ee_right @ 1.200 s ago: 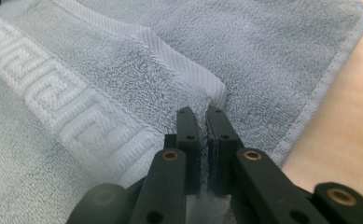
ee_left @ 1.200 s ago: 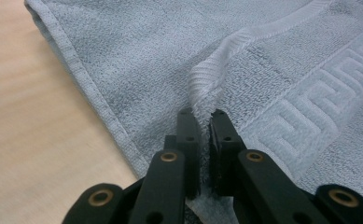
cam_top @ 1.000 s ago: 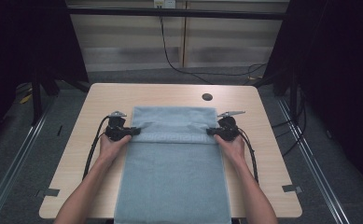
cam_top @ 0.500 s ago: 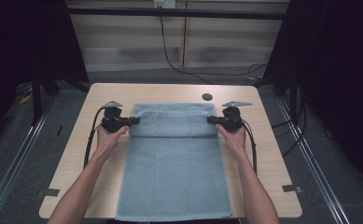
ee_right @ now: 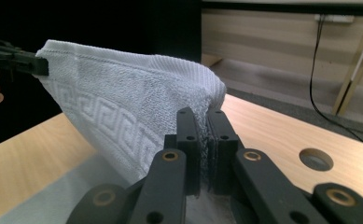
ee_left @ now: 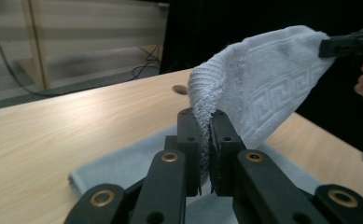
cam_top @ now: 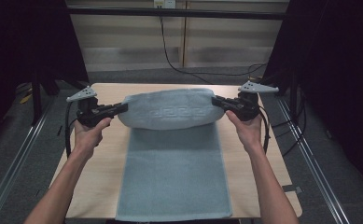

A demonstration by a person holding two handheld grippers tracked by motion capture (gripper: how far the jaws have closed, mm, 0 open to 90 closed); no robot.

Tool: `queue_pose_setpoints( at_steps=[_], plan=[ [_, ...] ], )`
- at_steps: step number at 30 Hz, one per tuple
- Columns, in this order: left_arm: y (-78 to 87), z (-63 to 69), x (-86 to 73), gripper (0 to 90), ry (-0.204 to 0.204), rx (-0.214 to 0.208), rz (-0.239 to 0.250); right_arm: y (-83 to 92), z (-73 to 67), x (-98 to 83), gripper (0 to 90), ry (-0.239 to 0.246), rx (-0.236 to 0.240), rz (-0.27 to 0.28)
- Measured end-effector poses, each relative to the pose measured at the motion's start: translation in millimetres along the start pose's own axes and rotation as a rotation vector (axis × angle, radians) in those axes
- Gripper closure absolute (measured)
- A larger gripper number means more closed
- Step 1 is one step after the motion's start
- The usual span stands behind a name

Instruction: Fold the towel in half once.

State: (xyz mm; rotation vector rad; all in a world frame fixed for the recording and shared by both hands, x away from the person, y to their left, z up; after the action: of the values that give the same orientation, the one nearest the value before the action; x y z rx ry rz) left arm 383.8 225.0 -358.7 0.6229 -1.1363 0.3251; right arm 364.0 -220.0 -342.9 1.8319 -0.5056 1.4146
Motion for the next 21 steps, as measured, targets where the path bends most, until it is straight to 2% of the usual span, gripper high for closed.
queue_pose_setpoints(
  at_steps=[3,4,7,8,10,11,12,13,14,15,16,17,18,19,20,21],
  plan=[
    [12.2,13.7,1.2,85.0,-0.029,-0.031,0.009,14.2,-12.2,4.3,85.9,0.030,0.013,0.006],
    [18.1,21.7,-2.5,85.0,-0.046,-0.035,0.003,22.7,-20.5,3.6,85.9,0.048,0.020,0.002],
    [23.9,26.8,-15.9,84.9,-0.043,-0.046,-0.016,32.1,-30.8,-4.8,85.9,0.061,0.038,-0.013],
    [23.9,26.8,-15.9,84.9,-0.043,-0.046,-0.016,32.1,-30.8,-4.8,85.9,0.061,0.038,-0.013],
    [26.8,29.9,-33.9,84.9,-0.035,-0.062,-0.045,37.9,-40.0,-18.8,85.8,0.069,0.055,-0.046],
    [26.8,29.9,-33.9,84.9,-0.035,-0.062,-0.045,37.9,-40.0,-18.8,85.8,0.069,0.055,-0.046],
    [28.0,30.6,-40.1,84.9,-0.036,-0.062,-0.052,41.9,-47.1,-32.8,85.7,0.076,0.066,-0.078],
    [29.2,31.6,-45.0,84.9,-0.031,-0.064,-0.055,41.9,-47.1,-32.8,85.7,0.076,0.066,-0.078],
    [33.5,34.8,-60.0,84.8,-0.033,-0.078,-0.075,45.6,-52.4,-46.2,85.5,0.075,0.072,-0.104],
    [33.5,34.8,-60.0,84.7,-0.033,-0.078,-0.075,45.6,-52.4,-46.2,85.5,0.075,0.072,-0.104],
    [35.1,36.0,-65.0,84.7,-0.033,-0.075,-0.080,49.6,-55.9,-58.9,85.3,0.057,0.082,-0.111],
    [39.1,39.9,-80.0,84.6,-0.033,-0.087,-0.098,52.1,-58.0,-68.7,85.3,0.044,0.093,-0.117],
    [39.8,41.3,-85.5,84.5,-0.032,-0.090,-0.106,52.9,-59.9,-77.1,85.1,0.036,0.095,-0.131],
    [39.8,41.3,-85.5,84.4,-0.032,-0.090,-0.106,52.9,-59.9,-77.1,85.1,0.036,0.095,-0.131],
    [39.3,42.4,-94.9,84.4,-0.031,-0.095,-0.126,53.1,-61.2,-83.6,84.9,0.033,0.094,-0.142],
    [36.1,43.7,-108.2,84.3,-0.025,-0.090,-0.156,53.0,-64.3,-104.5,84.6,0.013,0.107,-0.181]
  ],
)
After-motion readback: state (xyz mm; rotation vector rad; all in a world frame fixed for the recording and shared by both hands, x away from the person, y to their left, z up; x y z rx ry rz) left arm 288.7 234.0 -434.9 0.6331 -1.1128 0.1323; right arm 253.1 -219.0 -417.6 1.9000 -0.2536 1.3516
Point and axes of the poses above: each handheld gripper's, and its own axes: y roughly backward along the jaws, x roughly out of its top, z roughly to its right, the point moved 1 cm from there along -y, roughly forward along the jaws, and after that the axes turned 2 degrees about y, right-handed, at the moved point
